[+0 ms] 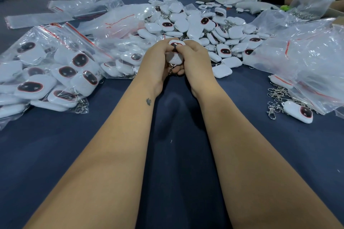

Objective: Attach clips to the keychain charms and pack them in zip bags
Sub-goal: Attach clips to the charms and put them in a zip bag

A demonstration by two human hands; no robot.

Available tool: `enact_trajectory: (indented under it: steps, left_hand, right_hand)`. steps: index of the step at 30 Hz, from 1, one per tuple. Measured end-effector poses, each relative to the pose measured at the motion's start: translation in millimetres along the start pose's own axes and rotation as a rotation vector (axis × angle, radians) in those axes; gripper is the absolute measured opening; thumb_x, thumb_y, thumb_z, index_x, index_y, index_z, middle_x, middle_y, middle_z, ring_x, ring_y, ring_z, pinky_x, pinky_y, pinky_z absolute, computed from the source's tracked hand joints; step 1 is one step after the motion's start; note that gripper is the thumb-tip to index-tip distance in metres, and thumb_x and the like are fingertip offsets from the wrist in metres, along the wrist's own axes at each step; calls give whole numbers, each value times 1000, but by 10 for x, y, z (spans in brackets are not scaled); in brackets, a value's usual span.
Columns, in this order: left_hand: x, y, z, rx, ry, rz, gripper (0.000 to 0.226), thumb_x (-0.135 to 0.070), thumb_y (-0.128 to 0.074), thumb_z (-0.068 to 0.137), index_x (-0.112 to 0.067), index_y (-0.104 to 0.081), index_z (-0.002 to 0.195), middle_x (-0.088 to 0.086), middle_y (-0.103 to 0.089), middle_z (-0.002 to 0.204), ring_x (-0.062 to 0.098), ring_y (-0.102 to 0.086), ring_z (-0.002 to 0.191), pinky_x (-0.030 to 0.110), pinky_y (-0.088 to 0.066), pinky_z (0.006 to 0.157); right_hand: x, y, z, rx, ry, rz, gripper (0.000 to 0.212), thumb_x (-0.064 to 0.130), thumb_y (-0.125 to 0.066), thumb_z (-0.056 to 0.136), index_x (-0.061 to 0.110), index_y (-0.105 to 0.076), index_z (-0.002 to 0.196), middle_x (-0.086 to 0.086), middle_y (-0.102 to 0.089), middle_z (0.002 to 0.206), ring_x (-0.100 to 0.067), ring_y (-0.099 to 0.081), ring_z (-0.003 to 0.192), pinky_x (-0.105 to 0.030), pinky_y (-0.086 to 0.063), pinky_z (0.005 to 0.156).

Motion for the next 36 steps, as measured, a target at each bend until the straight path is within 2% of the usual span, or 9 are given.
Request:
enact_trajectory:
  steps: [6,8,10,12,15,18,23,30,36]
  left_hand:
    - [37,13,17,-17,30,-27,29,-4,-33,89,-9,-62,87,11,-54,72,20,-42,55,21,-39,45]
    - [38,9,13,-13,34,-24,28,-4,-34,88,-9,-61,87,9,-54,67,20,-42,54,22,-39,45]
    - [26,15,8,-23,26,-19,24,-4,-38,89,-8,-62,86,7,-55,63,19,-43,52,23,-38,46]
    - [1,19,4,-41,1,3,19,-4,-43,90,-5,-62,93,10,-55,67,20,-44,53,24,-36,47]
    - [-11,36,-8,-80,-5,13,21,-1,-43,92,-4,-59,105,14,-56,76,22,-45,57,27,-34,49]
    - [-13,64,-15,-121,-4,22,19,0,-42,97,-6,-59,105,15,-61,82,23,-49,61,28,-36,50]
    - [-3,97,4,-146,-20,96,18,-2,-46,99,-9,-59,108,13,-63,84,23,-53,64,27,-41,53]
    - [-12,105,9,-144,-40,149,18,-3,-48,97,-13,-62,101,15,-64,86,26,-56,69,30,-45,57]
    - [-59,66,-34,-164,-85,176,19,-8,-52,93,-13,-71,98,10,-65,79,22,-55,65,30,-46,57]
  right_hand:
    - [33,1,-23,32,23,-28,20,15,-50,98,21,-64,85,-10,-65,88,-12,-52,46,-17,-42,46]
    - [36,0,-26,34,25,-38,19,16,-51,98,21,-65,87,-7,-64,84,-12,-52,47,-17,-42,46]
    - [43,-1,-29,32,30,-50,21,17,-52,97,24,-63,81,-1,-62,76,-13,-52,49,-17,-42,47]
    - [53,-5,-29,25,30,-44,26,16,-53,96,26,-60,72,2,-61,71,-16,-53,49,-17,-40,45]
    - [51,-10,-28,19,10,9,28,13,-52,94,24,-59,70,3,-60,65,-17,-51,47,-17,-38,41]
    - [43,-22,-29,31,-8,67,28,5,-48,89,21,-58,68,2,-57,58,-15,-48,45,-17,-37,40]
    - [26,-37,-31,34,-18,64,26,1,-48,85,19,-58,70,-3,-59,65,-13,-49,48,-16,-36,41]
    - [50,-18,-55,30,-24,149,26,-3,-46,84,15,-56,68,3,-58,53,-7,-47,39,-15,-34,39]
    - [16,25,-22,-15,-46,134,24,1,-47,84,16,-54,67,-7,-55,63,-17,-44,45,-20,-35,41]
Point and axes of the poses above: each hand's wrist, its own z-axis towards the middle knuckle, its own y-axis out of the back of the hand, x = y × z, the point moved 8 cm from there along z, towards the middle knuckle
